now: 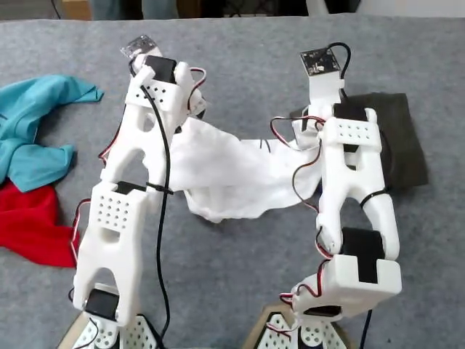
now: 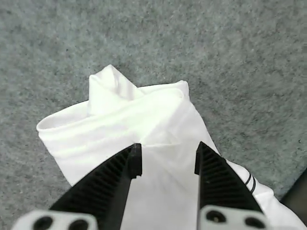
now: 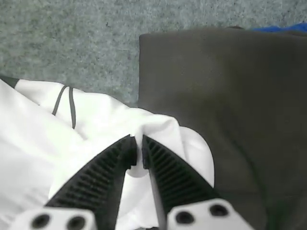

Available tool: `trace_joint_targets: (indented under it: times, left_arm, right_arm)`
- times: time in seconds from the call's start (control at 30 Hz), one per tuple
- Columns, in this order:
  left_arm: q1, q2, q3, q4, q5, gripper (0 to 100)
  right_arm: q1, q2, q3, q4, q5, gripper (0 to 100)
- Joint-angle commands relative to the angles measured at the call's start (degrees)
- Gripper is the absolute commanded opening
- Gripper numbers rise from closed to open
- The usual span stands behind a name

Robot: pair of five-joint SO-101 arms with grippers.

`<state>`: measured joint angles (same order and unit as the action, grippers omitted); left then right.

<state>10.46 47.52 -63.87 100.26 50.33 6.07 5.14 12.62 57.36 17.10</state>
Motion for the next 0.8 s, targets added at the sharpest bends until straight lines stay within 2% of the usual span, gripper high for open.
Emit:
trace_joint_targets:
  times: [0.0, 0.3, 0.53, 0.7, 0.77]
  left_arm:
    - [1.5, -3.5, -0.7, 0.4, 0.5, 20]
    - [2.1, -3.4, 10.4, -7.4, 0.7, 20]
    - [1.9, -3.4, 12.9, -7.7, 0.7, 20]
    - [1.9, -3.3, 13.1, -9.0, 0.2, 10]
    - [2.1, -3.3, 13.1, -9.1, -0.3, 9]
  right_arm:
    - [0.6, -0.3, -0.1, -0.9, 0.1, 1.4]
    - [0.5, -0.3, -0.1, -1.0, 0.1, 1.4]
    - [0.6, -0.3, -0.1, -1.0, 0.1, 1.4]
    - [0.6, -0.3, -0.1, -1.0, 0.1, 1.4]
    - [0.6, -0.3, -0.1, -1.0, 0.1, 1.4]
